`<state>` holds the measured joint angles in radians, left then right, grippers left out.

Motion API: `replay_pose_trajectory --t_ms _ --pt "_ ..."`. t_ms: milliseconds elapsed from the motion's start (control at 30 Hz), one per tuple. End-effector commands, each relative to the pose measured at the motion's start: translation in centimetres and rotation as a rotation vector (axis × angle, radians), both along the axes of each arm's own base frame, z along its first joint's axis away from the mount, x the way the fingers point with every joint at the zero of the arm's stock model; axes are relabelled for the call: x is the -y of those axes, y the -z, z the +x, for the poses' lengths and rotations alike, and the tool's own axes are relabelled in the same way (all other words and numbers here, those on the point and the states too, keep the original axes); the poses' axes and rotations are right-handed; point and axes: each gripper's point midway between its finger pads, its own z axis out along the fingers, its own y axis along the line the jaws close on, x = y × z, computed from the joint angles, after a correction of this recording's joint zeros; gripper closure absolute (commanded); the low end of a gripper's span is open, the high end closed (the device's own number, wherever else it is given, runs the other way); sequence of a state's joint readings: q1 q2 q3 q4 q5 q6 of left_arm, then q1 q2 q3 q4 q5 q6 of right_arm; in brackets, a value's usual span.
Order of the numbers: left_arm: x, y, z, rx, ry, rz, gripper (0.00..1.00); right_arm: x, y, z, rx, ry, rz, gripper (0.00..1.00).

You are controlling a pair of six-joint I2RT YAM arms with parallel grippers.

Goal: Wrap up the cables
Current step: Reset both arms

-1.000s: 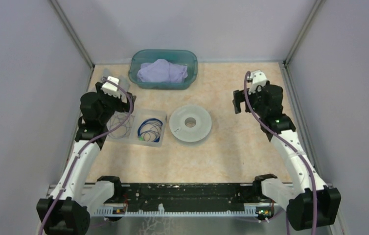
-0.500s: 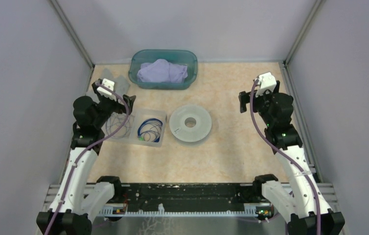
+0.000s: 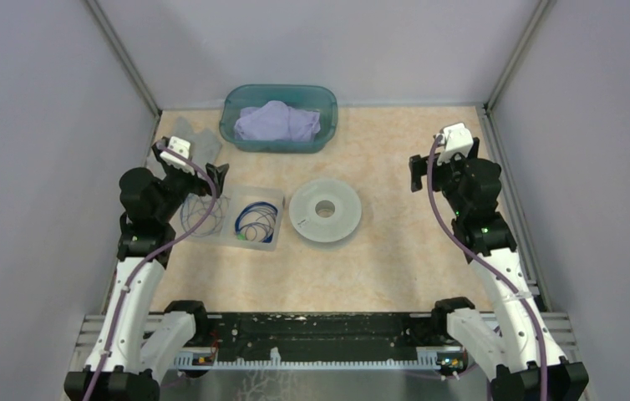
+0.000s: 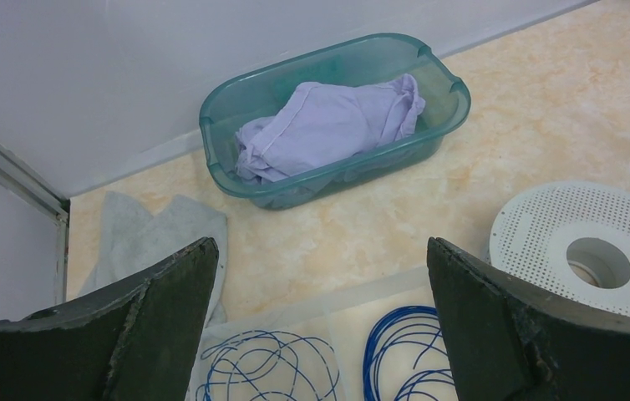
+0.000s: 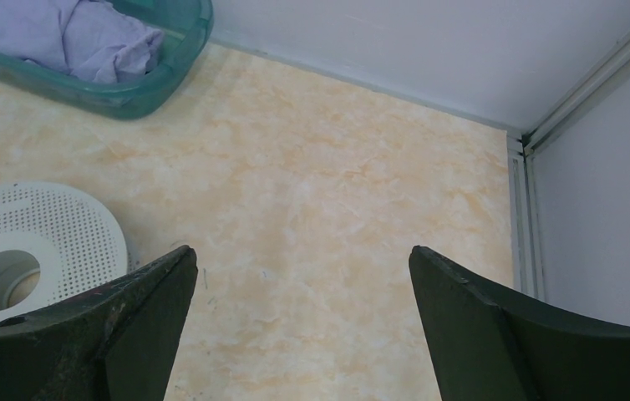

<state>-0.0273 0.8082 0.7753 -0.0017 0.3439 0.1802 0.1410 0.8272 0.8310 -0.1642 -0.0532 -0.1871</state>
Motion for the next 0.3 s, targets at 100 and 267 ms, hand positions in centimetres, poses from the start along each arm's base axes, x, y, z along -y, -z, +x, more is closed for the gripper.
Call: replay_pose_trajectory --t_ms 100,267 --pt "0.26 0.08 -0.34 0.000 0.022 -0.002 0.00 0.31 -1.91 0.22 0.063 0.014 0.011 0.04" --pt "0.34 0.25 -0.36 -0.004 0.028 -0.001 0.00 0.14 -1.75 0.18 0.059 0.003 0.009 0.05"
